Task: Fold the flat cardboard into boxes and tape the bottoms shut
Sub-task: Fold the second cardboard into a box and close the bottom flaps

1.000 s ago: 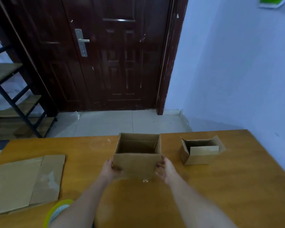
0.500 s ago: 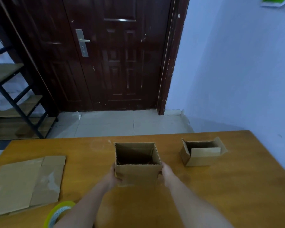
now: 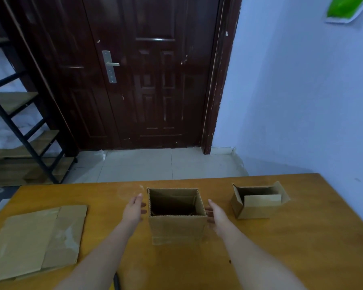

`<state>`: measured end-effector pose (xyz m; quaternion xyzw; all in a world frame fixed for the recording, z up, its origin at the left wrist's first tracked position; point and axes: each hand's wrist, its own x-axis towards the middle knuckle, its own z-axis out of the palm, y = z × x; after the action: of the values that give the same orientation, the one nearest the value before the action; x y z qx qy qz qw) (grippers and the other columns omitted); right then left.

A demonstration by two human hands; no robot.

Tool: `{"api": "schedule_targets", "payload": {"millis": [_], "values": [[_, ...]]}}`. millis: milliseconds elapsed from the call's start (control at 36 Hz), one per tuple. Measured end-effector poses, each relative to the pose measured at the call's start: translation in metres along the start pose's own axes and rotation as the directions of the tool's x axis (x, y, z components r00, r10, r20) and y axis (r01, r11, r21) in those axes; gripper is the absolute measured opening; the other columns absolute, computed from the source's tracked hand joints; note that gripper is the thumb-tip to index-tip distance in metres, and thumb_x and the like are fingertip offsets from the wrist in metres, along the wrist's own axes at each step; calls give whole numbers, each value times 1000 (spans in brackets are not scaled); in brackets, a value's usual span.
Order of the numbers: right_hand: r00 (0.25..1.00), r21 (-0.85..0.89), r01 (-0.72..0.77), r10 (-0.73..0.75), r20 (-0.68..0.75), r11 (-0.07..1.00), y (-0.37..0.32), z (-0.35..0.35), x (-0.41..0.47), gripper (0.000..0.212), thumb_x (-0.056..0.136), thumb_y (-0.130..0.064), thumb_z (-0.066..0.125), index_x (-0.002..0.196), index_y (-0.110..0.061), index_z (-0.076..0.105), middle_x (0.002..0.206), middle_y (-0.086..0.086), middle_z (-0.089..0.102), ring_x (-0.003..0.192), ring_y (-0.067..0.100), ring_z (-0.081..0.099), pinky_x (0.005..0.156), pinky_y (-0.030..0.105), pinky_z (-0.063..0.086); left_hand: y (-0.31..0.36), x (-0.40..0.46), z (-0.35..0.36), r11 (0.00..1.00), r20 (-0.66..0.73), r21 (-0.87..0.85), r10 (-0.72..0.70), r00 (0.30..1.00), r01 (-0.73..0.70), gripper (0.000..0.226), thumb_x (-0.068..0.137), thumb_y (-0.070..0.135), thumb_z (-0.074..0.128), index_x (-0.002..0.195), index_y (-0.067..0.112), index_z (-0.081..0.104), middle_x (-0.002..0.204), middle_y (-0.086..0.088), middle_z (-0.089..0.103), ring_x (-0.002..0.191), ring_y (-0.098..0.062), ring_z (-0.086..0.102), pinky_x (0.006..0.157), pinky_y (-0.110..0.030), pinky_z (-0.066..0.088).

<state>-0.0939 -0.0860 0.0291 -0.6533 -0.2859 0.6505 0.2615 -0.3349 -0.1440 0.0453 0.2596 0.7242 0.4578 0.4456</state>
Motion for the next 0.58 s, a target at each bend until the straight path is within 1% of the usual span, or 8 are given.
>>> {"api": "schedule_targets", "payload": {"millis": [56,167,250,333,389,472,528,583], "values": [[1000,19,-2,1,23,1000,0,4,-3,41,96,-43,48,114,-7,59,109,16,63,104,30,61,97,40,50,2,-5,6,999,75,33,-13,997,11,41,101,41,32,127,15,48,117,-10,56,103,-29,55,88,-43,47],[999,40,13,-15,51,999,-1,11,-10,33,96,-41,49,107,-11,58,104,13,63,97,27,62,86,35,52,-2,-4,5,983,85,182,-12,996,-3,53,98,51,29,132,16,51,126,-13,58,116,-32,54,101,-49,44],[994,65,25,-31,104,998,0,13,-13,32,94,-43,52,104,-13,57,103,13,64,95,26,62,82,33,54,1,-8,2,975,120,222,-21,992,-6,54,99,50,27,137,17,48,131,-13,55,123,-32,50,106,-46,39],[991,45,33,-39,132,998,0,12,-12,38,91,-45,56,109,-11,58,105,14,64,99,28,63,91,37,53,4,-12,0,980,137,198,-42,990,14,52,100,49,24,135,21,49,127,-12,57,118,-31,52,105,-45,39],[988,-5,50,-49,145,999,0,11,-12,48,88,-47,59,118,-9,55,109,13,63,102,28,62,96,39,51,5,-14,0,989,144,146,-60,988,39,44,102,41,27,132,19,51,114,-9,59,106,-27,54,96,-38,43],[987,-91,56,-42,155,994,1,12,-11,90,71,-61,70,140,-12,40,134,11,52,118,29,55,102,40,47,6,-13,2,988,166,148,-59,984,34,40,102,29,38,141,20,44,131,-11,54,120,-31,49,96,-39,40],[985,-184,77,-47,164,980,-1,13,-16,85,80,-56,66,146,-14,30,145,9,41,129,30,45,108,40,40,4,-10,3,984,163,178,-58,985,29,44,101,25,42,145,23,38,138,-11,49,126,-33,45,104,-43,37],[985,-249,95,-54,164,964,-2,15,-15,76,85,-50,62,145,-14,31,145,9,41,130,30,43,109,41,38,3,-7,4,978,169,204,-69,983,33,49,98,20,47,146,23,35,132,-11,53,120,-32,50,104,-44,41]]}}
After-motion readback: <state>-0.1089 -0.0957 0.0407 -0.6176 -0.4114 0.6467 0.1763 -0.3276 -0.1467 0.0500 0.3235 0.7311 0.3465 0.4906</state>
